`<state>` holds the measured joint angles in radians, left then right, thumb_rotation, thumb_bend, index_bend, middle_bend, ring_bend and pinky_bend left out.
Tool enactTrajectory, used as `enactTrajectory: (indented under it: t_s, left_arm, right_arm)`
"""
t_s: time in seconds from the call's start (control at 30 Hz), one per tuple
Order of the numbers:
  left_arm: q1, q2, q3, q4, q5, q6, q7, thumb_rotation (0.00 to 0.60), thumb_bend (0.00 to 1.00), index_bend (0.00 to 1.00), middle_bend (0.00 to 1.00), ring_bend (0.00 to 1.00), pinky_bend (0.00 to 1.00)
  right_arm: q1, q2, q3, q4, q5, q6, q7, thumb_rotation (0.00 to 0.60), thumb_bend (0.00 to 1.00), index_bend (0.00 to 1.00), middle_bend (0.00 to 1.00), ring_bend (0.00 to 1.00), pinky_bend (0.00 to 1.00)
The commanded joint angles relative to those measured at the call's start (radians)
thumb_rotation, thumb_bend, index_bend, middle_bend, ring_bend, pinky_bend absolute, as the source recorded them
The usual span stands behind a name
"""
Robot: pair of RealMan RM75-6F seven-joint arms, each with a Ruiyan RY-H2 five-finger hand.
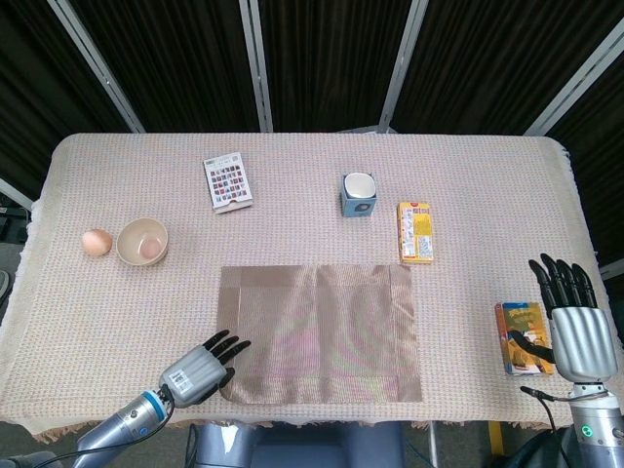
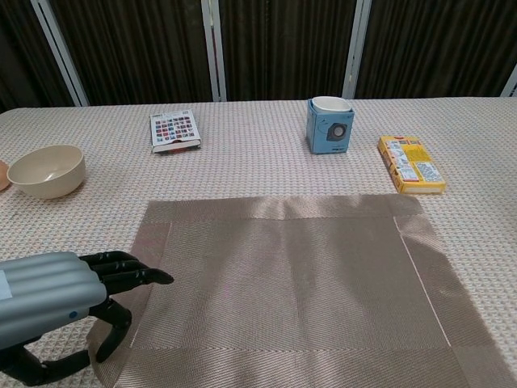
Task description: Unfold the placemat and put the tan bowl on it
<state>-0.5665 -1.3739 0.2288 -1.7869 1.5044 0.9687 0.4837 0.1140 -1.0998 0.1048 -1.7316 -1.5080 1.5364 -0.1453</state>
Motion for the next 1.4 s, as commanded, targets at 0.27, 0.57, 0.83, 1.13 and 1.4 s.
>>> enactTrajectory:
  t_s: [0.27, 0.57, 0.83, 1.13, 1.4]
  left_arm:
    - [0.027, 0.002, 0.010, -0.006, 0.009, 0.010, 0.026, 0.600, 0.48, 0.65, 0.00, 0.00, 0.00]
    - [0.055, 0.016, 0.004, -0.007, -0.005, 0.032, 0.059, 0.600, 0.48, 0.65, 0.00, 0.00, 0.00]
    - [0.074, 0.031, 0.008, 0.000, -0.009, 0.039, 0.048, 0.600, 0.40, 0.60, 0.00, 0.00, 0.00]
    - [0.054, 0.080, 0.022, -0.021, 0.021, -0.006, -0.031, 0.600, 0.00, 0.00, 0.00, 0.00, 0.00]
    - [0.061, 0.204, 0.010, -0.052, 0.133, 0.111, -0.249, 0.600, 0.00, 0.00, 0.00, 0.00, 0.00]
  right_arm:
    - [-0.004, 0.006, 0.003, -0.004, -0.004, 0.006, 0.009, 0.600, 0.00, 0.00, 0.00, 0.00, 0.00]
    - [-0.006, 0.012, 0.005, -0.010, -0.008, 0.009, 0.015, 0.600, 0.00, 0.00, 0.00, 0.00, 0.00]
    - [-0.007, 0.012, 0.005, -0.012, -0.010, 0.008, 0.013, 0.600, 0.00, 0.00, 0.00, 0.00, 0.00]
    - [-0.008, 0.012, 0.004, -0.015, -0.014, 0.010, 0.008, 0.600, 0.00, 0.00, 0.00, 0.00, 0.00]
    - [-0.009, 0.012, 0.003, -0.019, -0.017, 0.008, 0.007, 0.600, 0.00, 0.00, 0.00, 0.00, 0.00]
